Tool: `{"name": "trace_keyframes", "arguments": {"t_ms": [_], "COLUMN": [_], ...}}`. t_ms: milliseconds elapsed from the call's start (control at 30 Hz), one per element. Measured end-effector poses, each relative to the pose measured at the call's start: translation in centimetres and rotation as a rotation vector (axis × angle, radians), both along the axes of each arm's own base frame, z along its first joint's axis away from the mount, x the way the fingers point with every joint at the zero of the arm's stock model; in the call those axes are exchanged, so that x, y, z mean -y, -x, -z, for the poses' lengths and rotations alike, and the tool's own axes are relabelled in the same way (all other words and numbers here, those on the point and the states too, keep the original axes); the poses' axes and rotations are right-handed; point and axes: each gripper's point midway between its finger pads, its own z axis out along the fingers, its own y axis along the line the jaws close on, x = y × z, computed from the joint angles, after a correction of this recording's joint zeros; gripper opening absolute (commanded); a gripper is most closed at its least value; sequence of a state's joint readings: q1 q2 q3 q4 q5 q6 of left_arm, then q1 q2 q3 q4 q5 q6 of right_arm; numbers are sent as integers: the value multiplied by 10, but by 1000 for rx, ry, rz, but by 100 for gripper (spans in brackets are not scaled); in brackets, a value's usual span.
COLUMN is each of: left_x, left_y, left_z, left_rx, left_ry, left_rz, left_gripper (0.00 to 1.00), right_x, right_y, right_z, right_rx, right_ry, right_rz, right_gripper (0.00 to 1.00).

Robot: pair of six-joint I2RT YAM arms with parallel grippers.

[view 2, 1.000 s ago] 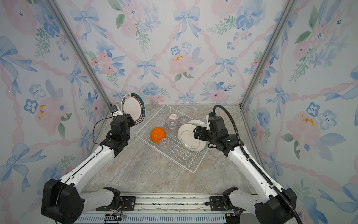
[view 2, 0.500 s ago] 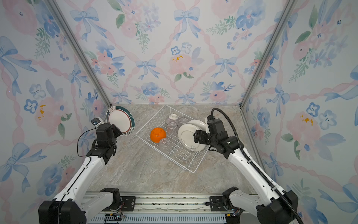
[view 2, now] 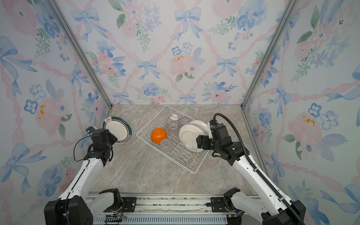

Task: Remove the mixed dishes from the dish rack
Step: 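Carry the plate with the left gripper to the table beside the rack, then lower the green-rimmed plate flat onto the table with the left gripper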

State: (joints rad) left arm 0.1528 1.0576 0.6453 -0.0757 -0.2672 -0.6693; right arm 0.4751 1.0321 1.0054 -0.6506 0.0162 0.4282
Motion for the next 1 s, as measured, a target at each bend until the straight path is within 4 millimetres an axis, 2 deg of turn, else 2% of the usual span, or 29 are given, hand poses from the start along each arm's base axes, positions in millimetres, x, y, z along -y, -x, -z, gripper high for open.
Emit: {"name": "trace_keyframes", "arguments": {"t_ms": [233, 433, 767, 800, 900, 1000], "left_x": [-1, 6, 11, 11, 15, 17], "left_y": [7, 6, 6, 6, 5, 4], "left_z": [37, 43, 57, 59, 61, 61], "left_rx": [-77, -87, -126, -130, -134, -131], "left_ry": [70, 97, 121, 123, 136, 145], "left_rz": [6, 38, 58, 59, 79, 90], "left_gripper": [0, 0, 0, 1, 19, 28], "right_x": [4, 8, 16, 16, 15, 18], "right_y": [10, 17, 16, 16, 14, 11], "right_z": [-2, 8, 19, 21, 27, 34], "right_rx": [15, -14, -43, -48, -69, -87], "right_ry": [7, 32, 94, 97, 109, 143], "right_rz": [-16, -21, 0, 0, -1, 8], "right_gripper": [87, 88, 88, 88, 88, 88]}}
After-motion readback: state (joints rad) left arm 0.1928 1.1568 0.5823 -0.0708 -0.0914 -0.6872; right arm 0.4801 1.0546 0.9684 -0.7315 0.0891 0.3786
